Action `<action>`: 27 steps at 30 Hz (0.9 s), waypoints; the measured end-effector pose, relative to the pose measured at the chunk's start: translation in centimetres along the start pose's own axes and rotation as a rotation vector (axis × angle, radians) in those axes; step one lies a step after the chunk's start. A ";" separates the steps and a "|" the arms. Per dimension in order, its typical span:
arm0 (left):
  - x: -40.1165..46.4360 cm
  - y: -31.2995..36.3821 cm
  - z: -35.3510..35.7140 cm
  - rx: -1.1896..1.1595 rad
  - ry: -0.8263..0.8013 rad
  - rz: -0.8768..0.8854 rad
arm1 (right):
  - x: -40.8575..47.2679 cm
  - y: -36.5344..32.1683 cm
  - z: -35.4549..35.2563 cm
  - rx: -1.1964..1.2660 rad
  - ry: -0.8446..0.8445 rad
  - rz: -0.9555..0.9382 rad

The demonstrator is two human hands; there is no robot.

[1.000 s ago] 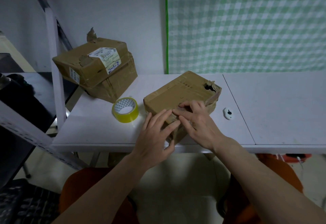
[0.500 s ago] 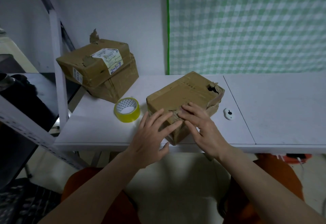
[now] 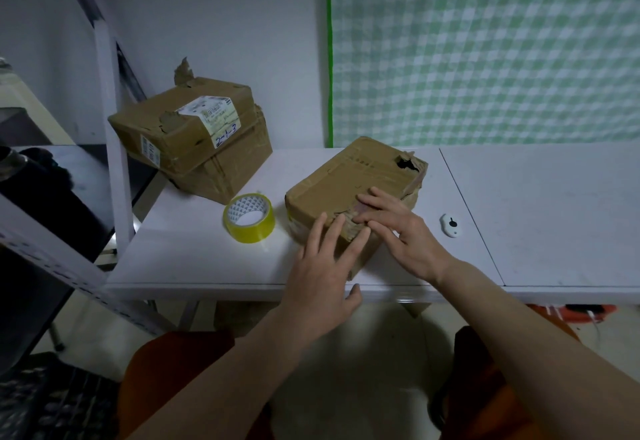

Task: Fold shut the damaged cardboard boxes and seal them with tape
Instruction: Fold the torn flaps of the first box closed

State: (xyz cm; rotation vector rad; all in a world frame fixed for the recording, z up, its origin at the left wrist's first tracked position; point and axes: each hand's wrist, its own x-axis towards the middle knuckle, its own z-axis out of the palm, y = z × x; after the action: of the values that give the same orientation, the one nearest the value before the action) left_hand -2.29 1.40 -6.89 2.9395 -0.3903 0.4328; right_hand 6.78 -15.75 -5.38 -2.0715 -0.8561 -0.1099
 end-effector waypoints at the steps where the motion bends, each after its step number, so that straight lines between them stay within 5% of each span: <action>1: 0.3 0.4 -0.1 -0.001 -0.007 -0.013 | 0.2 -0.1 -0.3 0.032 -0.005 0.038; 8: 2.2 -3.2 -1.4 -0.089 0.150 0.037 | -1.3 -1.6 2.2 0.051 0.434 0.286; 12: 4.5 -5.2 -2.0 -0.317 0.156 -0.208 | -1.7 -2.6 4.2 0.240 0.399 0.493; 16: 5.9 -5.2 -1.8 -0.514 0.018 -0.389 | -0.7 -3.3 3.7 0.325 0.323 0.443; 22: 3.3 -1.5 -1.1 -0.291 0.171 -0.347 | 0.5 -2.0 0.5 0.365 0.289 0.434; 27: 3.7 -0.3 -0.6 -0.024 0.043 -0.101 | 0.9 -2.0 1.2 0.336 0.315 0.419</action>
State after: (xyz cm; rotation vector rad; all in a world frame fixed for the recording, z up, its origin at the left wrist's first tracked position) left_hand 1.09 0.90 -5.22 2.9051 -0.2386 0.4727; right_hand 5.99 -13.59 -4.34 -1.8086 -0.2210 -0.0565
